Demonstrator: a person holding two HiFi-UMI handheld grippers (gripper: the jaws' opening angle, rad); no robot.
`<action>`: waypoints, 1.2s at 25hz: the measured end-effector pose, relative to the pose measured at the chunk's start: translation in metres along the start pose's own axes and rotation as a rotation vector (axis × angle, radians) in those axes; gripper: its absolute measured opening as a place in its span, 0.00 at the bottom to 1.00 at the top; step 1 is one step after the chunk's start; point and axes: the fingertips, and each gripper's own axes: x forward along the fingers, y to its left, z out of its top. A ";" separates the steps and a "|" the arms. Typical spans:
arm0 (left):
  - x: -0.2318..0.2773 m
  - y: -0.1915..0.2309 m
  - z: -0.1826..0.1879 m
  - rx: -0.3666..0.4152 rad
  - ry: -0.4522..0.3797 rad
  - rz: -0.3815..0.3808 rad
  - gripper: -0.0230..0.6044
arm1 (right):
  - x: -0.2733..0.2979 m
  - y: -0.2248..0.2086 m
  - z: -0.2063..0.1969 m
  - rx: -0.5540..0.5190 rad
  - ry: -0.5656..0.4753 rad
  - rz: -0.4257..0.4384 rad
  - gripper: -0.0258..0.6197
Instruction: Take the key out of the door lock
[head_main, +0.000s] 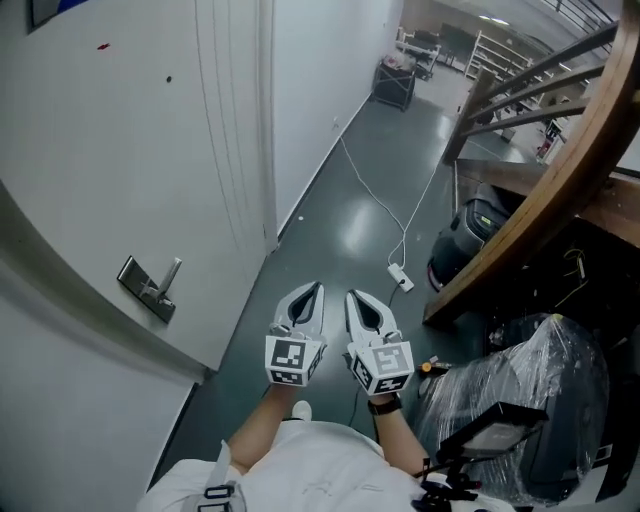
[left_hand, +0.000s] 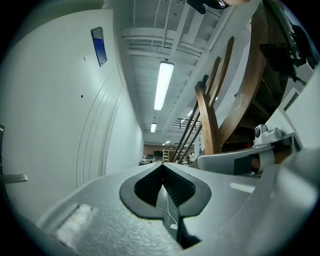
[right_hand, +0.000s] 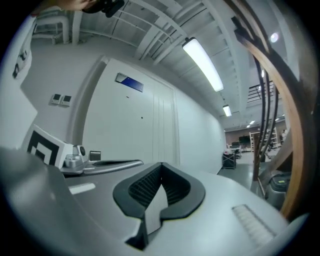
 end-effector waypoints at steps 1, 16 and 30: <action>0.005 0.014 0.000 0.004 -0.003 0.017 0.04 | 0.015 0.007 -0.001 -0.016 -0.001 0.040 0.04; -0.059 0.255 0.002 0.135 -0.003 0.747 0.04 | 0.240 0.153 -0.017 -0.002 0.022 0.717 0.04; -0.226 0.308 0.049 0.168 -0.022 1.361 0.04 | 0.248 0.297 -0.027 0.025 0.108 1.350 0.05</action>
